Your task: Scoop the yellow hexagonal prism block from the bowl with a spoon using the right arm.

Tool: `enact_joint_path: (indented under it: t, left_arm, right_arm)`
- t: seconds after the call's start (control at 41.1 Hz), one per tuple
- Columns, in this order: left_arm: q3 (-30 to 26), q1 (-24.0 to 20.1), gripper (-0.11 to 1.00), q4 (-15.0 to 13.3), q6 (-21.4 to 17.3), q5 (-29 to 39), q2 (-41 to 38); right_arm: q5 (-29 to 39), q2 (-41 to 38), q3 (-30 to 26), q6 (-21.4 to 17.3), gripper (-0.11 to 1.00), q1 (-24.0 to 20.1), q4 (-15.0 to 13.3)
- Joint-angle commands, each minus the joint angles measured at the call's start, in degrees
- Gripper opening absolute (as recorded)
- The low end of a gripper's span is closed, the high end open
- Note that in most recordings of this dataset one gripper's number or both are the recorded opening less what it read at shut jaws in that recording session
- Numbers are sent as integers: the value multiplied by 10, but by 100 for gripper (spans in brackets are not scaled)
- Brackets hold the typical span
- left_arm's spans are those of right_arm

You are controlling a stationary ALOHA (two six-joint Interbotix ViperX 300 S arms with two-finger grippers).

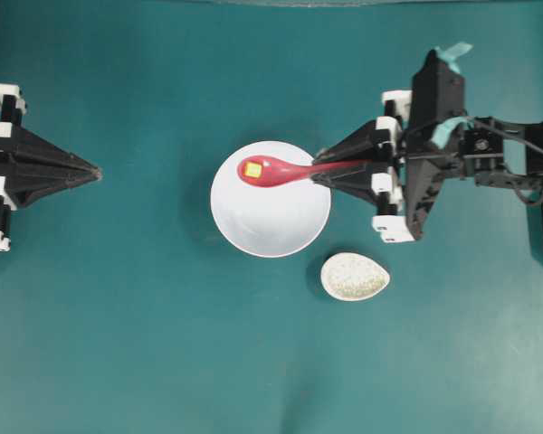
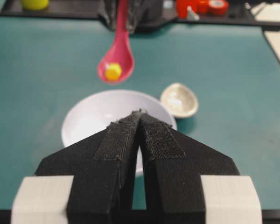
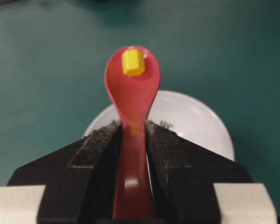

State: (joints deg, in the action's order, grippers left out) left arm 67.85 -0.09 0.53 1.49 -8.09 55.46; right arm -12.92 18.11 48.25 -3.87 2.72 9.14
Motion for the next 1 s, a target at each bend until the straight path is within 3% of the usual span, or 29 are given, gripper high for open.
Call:
enact_joint_path:
  t: [0.0,0.973]
  left_arm:
    - [-15,-1,0,1,0,-3,-2]
    - [-16,-1,0,1,1,0,-1]
  right_arm:
    - [-11,20,-1,2,24,-2,-1]
    - [-12,35,-16,18,24,-1,-15]
